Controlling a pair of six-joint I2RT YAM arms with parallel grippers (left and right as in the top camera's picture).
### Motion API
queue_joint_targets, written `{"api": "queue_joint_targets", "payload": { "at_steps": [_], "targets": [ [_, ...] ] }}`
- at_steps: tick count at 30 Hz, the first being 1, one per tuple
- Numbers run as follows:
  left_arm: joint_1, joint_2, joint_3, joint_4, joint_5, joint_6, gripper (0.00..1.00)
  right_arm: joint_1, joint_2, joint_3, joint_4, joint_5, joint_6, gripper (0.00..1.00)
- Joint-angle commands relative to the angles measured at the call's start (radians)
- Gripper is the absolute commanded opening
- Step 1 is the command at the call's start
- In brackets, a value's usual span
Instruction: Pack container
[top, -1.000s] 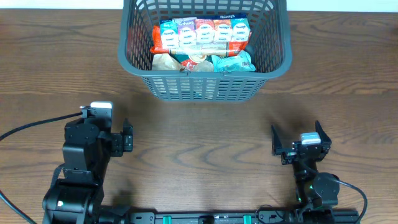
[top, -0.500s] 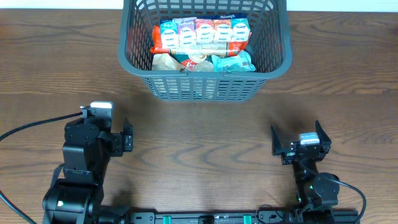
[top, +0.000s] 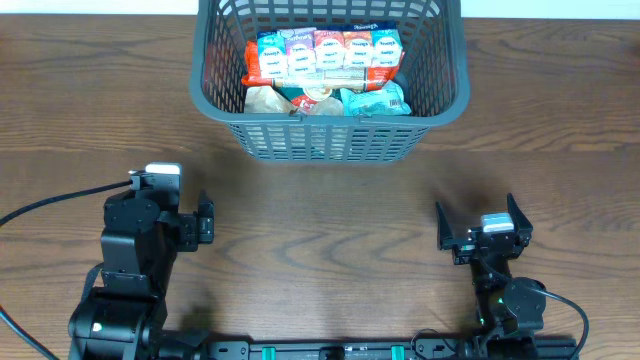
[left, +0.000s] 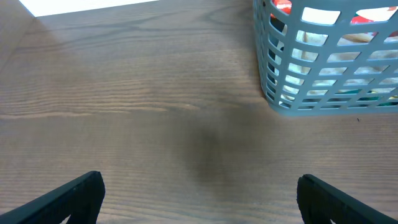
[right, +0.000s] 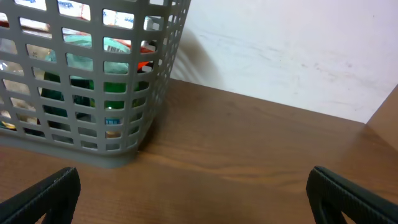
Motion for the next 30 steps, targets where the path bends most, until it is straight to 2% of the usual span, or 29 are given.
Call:
{"api": "queue_joint_targets", "payload": {
  "at_steps": [1,8,12,15,17,30],
  "targets": [
    [0.006,0.000,0.001,0.000,-0.012,-0.009,0.99,-0.005,-0.009,-0.002,-0.006,-0.011,-0.010,0.99],
    [0.005,-0.084,0.001,-0.035,-0.002,-0.014,0.99,-0.005,-0.009,-0.002,-0.006,-0.011,-0.011,0.99],
    [-0.014,-0.204,-0.006,-0.114,0.073,-0.013,0.99,-0.005,-0.009,-0.002,-0.006,-0.011,-0.011,0.99],
    [-0.026,-0.286,-0.038,-0.100,0.130,-0.013,0.99,-0.005,-0.009,-0.002,-0.006,-0.011,-0.011,0.99],
    [-0.033,-0.338,-0.080,-0.050,0.133,-0.013,0.99,-0.005,-0.009,-0.002,-0.006,-0.011,-0.010,0.99],
    [-0.039,-0.587,-0.549,0.615,0.121,0.007,0.99,-0.005,-0.009,-0.002,-0.006,-0.011,-0.010,0.99]
  ]
}}
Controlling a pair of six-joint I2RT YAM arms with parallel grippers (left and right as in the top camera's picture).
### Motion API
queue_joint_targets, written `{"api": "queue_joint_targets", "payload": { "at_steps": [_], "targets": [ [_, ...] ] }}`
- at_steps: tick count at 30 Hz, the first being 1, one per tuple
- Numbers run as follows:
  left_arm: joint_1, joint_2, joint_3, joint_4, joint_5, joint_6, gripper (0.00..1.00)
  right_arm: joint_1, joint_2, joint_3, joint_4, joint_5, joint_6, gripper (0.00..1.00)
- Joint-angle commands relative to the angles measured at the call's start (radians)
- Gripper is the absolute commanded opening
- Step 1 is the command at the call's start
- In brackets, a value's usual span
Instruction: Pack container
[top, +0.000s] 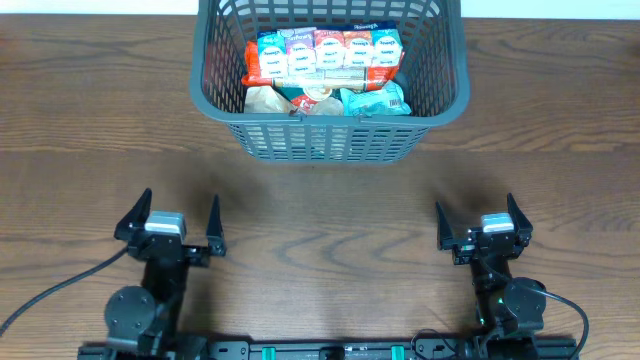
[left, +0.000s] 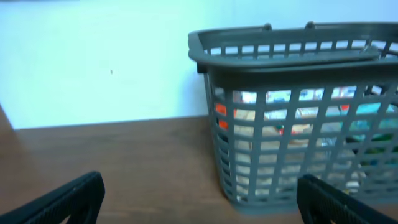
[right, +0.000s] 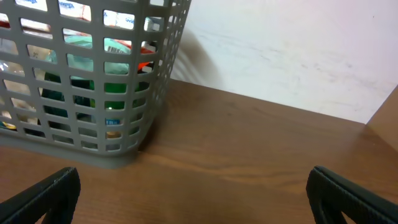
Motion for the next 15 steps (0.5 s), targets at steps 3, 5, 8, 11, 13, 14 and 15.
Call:
{"api": "queue_joint_targets", "payload": {
  "at_steps": [3,5,8,11,13,14,15],
  "targets": [
    [-0.004,-0.078,-0.159,0.173,0.003,0.014,0.99,-0.005,-0.007,-0.002,-0.005,-0.010,-0.010,0.99],
    [-0.004,-0.101,-0.212,0.203,0.003,0.016,0.98,-0.005,-0.007,-0.002,-0.005,-0.010,-0.010,0.99],
    [-0.004,-0.100,-0.255,0.205,0.006,0.016,0.99,-0.005,-0.007,-0.002,-0.005,-0.010,-0.010,0.99],
    [-0.004,-0.101,-0.255,0.161,0.007,0.026,0.98,-0.005,-0.007,-0.002,-0.005,-0.010,-0.010,0.99],
    [-0.004,-0.101,-0.255,0.124,0.009,0.031,0.98,-0.005,-0.007,-0.002,-0.005,-0.010,-0.010,0.99],
    [-0.004,-0.101,-0.255,0.093,0.025,0.031,0.98,-0.005,-0.007,-0.002,-0.005,-0.010,-0.010,0.99],
    [-0.004,-0.101,-0.255,0.070,0.041,0.036,0.99,-0.005,-0.007,-0.002,-0.005,-0.010,-0.010,0.99]
  ]
}}
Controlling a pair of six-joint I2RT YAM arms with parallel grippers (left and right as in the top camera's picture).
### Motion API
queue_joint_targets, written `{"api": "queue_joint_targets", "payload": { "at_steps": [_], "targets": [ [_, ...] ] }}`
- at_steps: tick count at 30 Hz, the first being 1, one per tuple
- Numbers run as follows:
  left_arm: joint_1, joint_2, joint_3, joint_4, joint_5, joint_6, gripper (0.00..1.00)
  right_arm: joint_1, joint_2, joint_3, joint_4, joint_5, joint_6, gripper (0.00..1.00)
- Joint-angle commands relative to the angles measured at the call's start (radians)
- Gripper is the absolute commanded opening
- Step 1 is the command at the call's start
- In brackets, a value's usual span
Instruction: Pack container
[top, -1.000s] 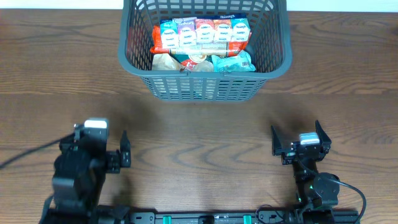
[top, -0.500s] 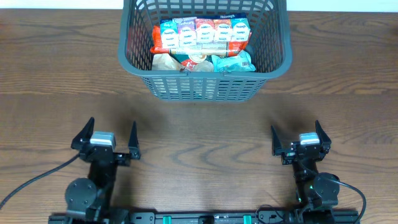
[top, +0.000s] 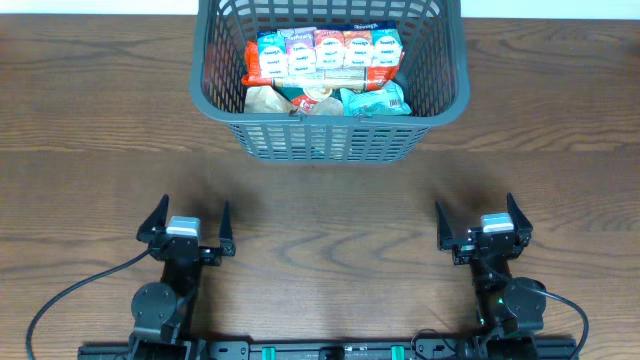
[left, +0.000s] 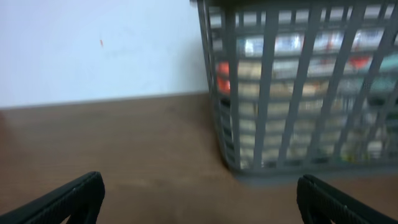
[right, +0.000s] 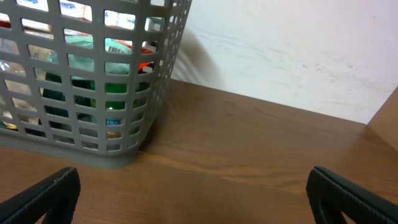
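Note:
A grey plastic basket (top: 210, 60) stands at the far middle of the wooden table, filled with snack packets (top: 325, 52) in a colourful row and a teal pouch (top: 375, 100) below them. My left gripper (top: 187, 222) rests open near the front edge at the left, nothing between its fingers; its wrist view shows the basket (left: 298, 93) ahead to the right, blurred. At the front right my right gripper (top: 483, 221) also stands open and empty, with the basket's corner (right: 93, 81) ahead to its left.
A white wall (right: 286, 50) runs behind the table's far edge. Bare wood (top: 320, 220) lies between the two grippers and in front of the basket. A black cable (top: 70, 295) trails from the left arm at the front left.
My left gripper has shifted a little to the right along the front edge, and its view now faces the basket more closely. The right arm has not moved.
At first my left arm stood raised at the front left with its camera looking down at the table. Then it lay low near the front edge, facing the basket. Now it sits slightly further right. The right gripper stayed open in place throughout.

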Motion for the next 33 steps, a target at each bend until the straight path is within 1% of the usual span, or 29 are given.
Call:
{"api": "queue_joint_targets", "payload": {
  "at_steps": [1,2,4,14,18,33],
  "targets": [
    [-0.004,-0.008,-0.002,-0.070,0.060,0.037,0.99,-0.005,-0.007,-0.002,-0.005,-0.008,-0.010,0.99],
    [-0.004,-0.008,-0.002,-0.092,0.079,0.043,0.98,-0.005,-0.007,-0.002,-0.005,-0.008,-0.010,0.99],
    [-0.004,-0.008,-0.002,-0.085,0.101,0.064,0.98,-0.005,-0.007,-0.002,-0.005,-0.008,-0.010,0.99],
    [-0.004,-0.008,-0.002,-0.084,0.108,0.085,0.98,-0.005,-0.007,-0.002,-0.005,-0.008,-0.010,0.99],
    [-0.004,-0.008,-0.002,-0.084,0.107,0.068,0.99,-0.005,-0.007,-0.002,-0.005,-0.008,-0.010,0.99],
    [-0.004,-0.006,-0.002,-0.084,0.107,0.069,0.99,-0.005,-0.007,-0.002,-0.005,-0.008,-0.010,0.99]
  ]
}}
